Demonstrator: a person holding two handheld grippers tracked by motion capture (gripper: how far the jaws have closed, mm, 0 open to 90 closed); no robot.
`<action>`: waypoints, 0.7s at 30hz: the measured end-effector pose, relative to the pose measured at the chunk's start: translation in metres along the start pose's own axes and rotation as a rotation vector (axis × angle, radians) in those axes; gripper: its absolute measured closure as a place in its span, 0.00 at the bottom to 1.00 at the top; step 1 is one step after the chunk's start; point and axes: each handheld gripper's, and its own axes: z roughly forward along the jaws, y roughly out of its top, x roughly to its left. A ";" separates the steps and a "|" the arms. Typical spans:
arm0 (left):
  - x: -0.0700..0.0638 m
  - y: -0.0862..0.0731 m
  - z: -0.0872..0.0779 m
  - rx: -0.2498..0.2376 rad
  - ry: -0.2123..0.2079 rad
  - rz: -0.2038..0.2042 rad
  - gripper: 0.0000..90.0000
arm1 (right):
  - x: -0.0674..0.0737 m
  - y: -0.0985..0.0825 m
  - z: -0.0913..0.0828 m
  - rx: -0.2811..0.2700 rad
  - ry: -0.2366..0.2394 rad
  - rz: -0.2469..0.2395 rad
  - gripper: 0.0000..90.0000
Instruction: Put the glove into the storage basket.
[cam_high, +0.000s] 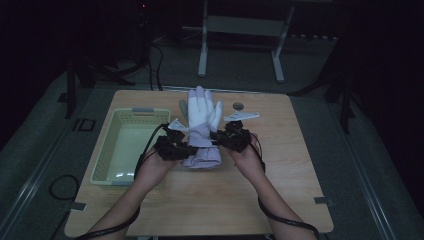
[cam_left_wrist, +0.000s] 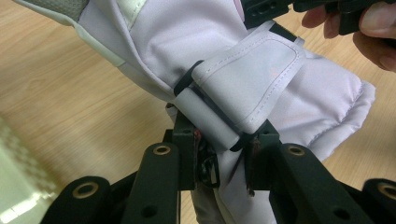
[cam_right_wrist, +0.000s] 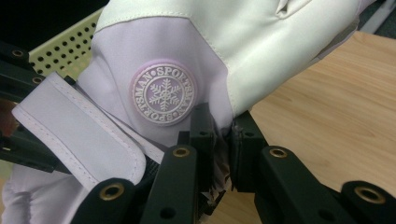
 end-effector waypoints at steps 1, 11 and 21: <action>0.002 -0.001 -0.003 0.001 0.003 0.000 0.80 | 0.003 0.002 0.002 0.001 0.002 -0.004 0.91; 0.025 -0.018 -0.034 0.000 0.028 -0.023 0.80 | 0.033 0.021 0.025 0.008 0.027 -0.038 0.91; 0.053 -0.039 -0.068 0.012 0.062 -0.043 0.80 | 0.069 0.038 0.054 0.011 0.062 -0.050 0.91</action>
